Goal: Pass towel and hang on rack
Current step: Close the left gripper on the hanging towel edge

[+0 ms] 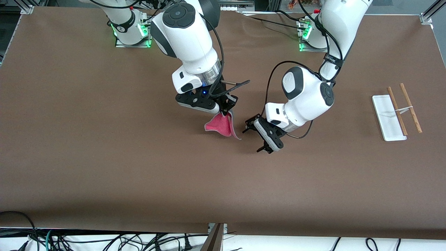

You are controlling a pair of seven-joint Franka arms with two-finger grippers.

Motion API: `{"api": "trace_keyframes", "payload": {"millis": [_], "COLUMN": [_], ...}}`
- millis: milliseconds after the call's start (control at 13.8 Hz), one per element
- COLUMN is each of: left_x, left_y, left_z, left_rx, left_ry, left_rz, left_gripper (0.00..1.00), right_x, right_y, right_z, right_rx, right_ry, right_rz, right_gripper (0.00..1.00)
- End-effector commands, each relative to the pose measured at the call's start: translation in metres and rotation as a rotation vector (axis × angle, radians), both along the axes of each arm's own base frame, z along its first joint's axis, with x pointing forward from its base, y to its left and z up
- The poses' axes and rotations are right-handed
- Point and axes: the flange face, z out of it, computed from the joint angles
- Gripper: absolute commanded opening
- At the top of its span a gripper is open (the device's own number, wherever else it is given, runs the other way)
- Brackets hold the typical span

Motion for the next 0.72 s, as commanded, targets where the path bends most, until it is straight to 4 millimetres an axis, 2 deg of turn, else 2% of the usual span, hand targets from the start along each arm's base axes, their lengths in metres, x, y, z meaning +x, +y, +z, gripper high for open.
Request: {"api": "trace_keyframes", "payload": {"millis": [0, 217, 434, 579, 651], "left_x": [-0.028, -0.057, -0.084, -0.098, -0.097], "left_y": [0.007, -0.019, -0.055, -0.080, -0.083], "left_z": [-0.021, -0.037, -0.040, -0.037, -0.037], "left_rx": [0.063, 0.082, 0.080, 0.071, 0.069], "left_ry": [-0.025, -0.004, -0.036, -0.046, -0.050], "left_rz": [-0.137, -0.211, -0.254, -0.277, -0.280], "left_gripper": [1.00, 1.00, 1.00, 1.00, 1.00], "right_x": [0.000, 0.000, 0.001, 0.001, 0.001], "right_y": [0.002, 0.002, 0.001, 0.001, 0.001], "right_z": [0.004, 0.004, 0.004, 0.005, 0.004], "right_rx": [0.012, 0.012, 0.011, 0.012, 0.011], "right_ry": [0.003, 0.002, 0.002, 0.001, 0.002], "right_rz": [-0.005, -0.003, -0.003, -0.003, -0.002], "right_gripper": [0.00, 0.00, 0.00, 0.00, 0.00]}}
